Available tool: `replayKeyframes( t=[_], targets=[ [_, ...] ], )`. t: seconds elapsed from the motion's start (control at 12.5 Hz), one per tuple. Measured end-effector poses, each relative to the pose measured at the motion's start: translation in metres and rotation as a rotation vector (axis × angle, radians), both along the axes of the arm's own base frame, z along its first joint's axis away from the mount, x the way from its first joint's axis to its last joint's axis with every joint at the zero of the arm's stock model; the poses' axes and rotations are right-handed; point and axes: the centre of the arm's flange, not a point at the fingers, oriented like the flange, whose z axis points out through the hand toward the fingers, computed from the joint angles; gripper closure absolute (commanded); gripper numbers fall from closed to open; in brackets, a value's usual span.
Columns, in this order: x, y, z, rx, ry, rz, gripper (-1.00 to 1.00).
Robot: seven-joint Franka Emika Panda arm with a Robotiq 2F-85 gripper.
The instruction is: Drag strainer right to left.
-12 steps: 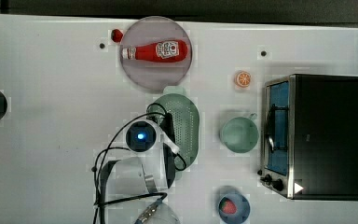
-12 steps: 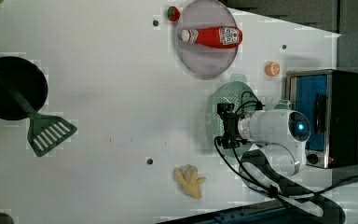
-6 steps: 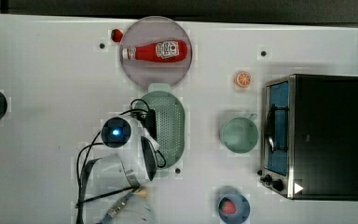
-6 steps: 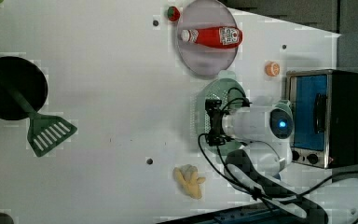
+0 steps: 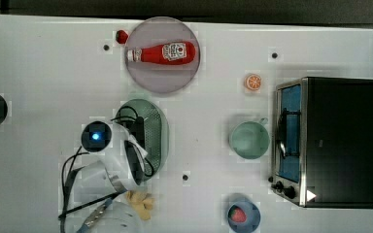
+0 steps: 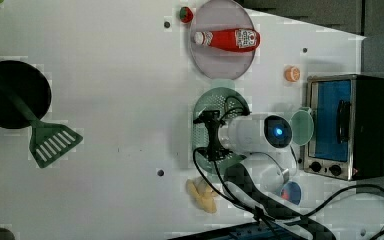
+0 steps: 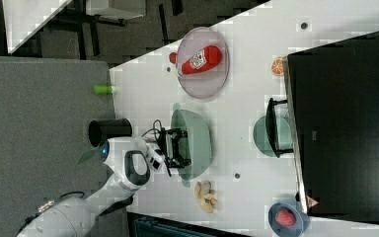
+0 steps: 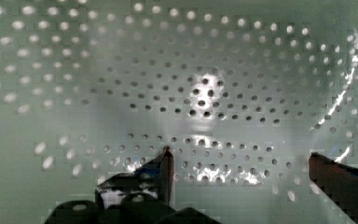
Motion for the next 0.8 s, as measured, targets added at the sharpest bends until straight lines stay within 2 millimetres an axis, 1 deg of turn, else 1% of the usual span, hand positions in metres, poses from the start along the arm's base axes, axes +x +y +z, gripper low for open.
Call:
replayKeyframes(
  t=[0.24,0.48,0.64,0.8],
  targets=[
    [0.019,0.025,0.013,0.013,-0.024,0.01,-1.0],
    [0.025,0.053,0.021,0.06,-0.045,-0.014,-1.0],
    [0.021,0.064,0.021,0.066,-0.033,-0.052,-1.0],
    [0.021,0.075,0.02,0.069,-0.032,-0.041,-1.0]
  ],
)
